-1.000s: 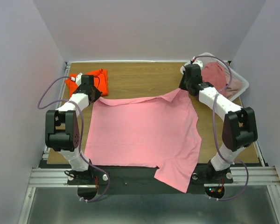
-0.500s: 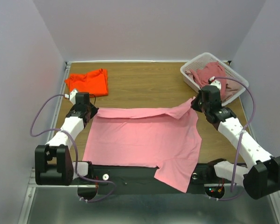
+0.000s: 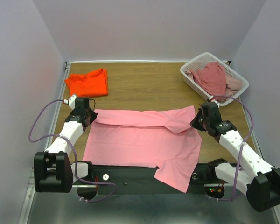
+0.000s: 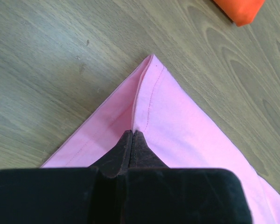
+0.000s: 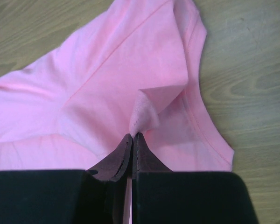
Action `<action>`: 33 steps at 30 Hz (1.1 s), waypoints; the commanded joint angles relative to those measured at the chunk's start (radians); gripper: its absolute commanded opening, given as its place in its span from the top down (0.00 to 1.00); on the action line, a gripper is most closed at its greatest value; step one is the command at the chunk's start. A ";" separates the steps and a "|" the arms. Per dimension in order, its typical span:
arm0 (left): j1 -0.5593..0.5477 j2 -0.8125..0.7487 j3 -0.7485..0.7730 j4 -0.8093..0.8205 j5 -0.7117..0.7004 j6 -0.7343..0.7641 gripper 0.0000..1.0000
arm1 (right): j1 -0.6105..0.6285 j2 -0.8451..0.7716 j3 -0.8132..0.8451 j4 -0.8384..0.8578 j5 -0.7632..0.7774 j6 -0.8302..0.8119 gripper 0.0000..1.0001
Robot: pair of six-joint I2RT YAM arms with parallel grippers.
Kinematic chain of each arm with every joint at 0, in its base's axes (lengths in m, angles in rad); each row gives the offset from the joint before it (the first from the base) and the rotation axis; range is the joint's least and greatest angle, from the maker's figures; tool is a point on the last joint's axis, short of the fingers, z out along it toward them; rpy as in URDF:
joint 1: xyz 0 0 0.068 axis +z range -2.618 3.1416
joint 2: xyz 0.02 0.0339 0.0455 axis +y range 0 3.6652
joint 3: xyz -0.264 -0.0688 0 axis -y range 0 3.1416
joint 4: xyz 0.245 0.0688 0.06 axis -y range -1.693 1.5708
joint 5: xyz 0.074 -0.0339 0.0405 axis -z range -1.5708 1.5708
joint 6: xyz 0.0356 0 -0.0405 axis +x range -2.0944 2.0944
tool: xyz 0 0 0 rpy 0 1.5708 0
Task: Fold and stack the t-shirts
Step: Fold the tshirt
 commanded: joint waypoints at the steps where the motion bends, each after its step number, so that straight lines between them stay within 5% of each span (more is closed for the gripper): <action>1: 0.007 0.018 0.042 -0.007 -0.016 0.008 1.00 | -0.007 -0.029 -0.022 -0.020 -0.022 0.024 1.00; 13: 0.013 0.080 0.019 -0.022 -0.047 -0.015 1.00 | -0.007 0.015 -0.113 -0.024 -0.027 0.037 0.96; 14: 0.013 0.090 0.022 -0.035 -0.050 -0.020 0.85 | -0.007 0.029 -0.121 -0.024 -0.021 0.039 0.91; 17: 0.013 0.098 0.028 -0.052 -0.056 -0.023 0.65 | -0.008 0.044 -0.116 -0.026 -0.024 0.039 0.80; 19: 0.013 0.078 0.034 -0.079 -0.067 -0.035 0.46 | -0.007 0.043 -0.096 -0.029 -0.019 0.033 0.62; 22: 0.013 0.041 0.045 -0.118 -0.088 -0.073 0.32 | -0.007 0.015 -0.061 -0.038 -0.004 0.024 0.23; 23: 0.013 0.014 0.053 -0.126 -0.088 -0.078 0.25 | -0.007 0.009 -0.033 -0.041 0.001 0.021 0.02; 25: 0.013 -0.012 0.073 -0.155 -0.097 -0.089 0.10 | -0.007 -0.003 -0.001 -0.043 0.004 0.013 0.00; 33: -0.002 -0.019 0.125 -0.045 0.036 -0.058 0.01 | -0.007 0.173 0.126 0.049 -0.065 -0.016 0.00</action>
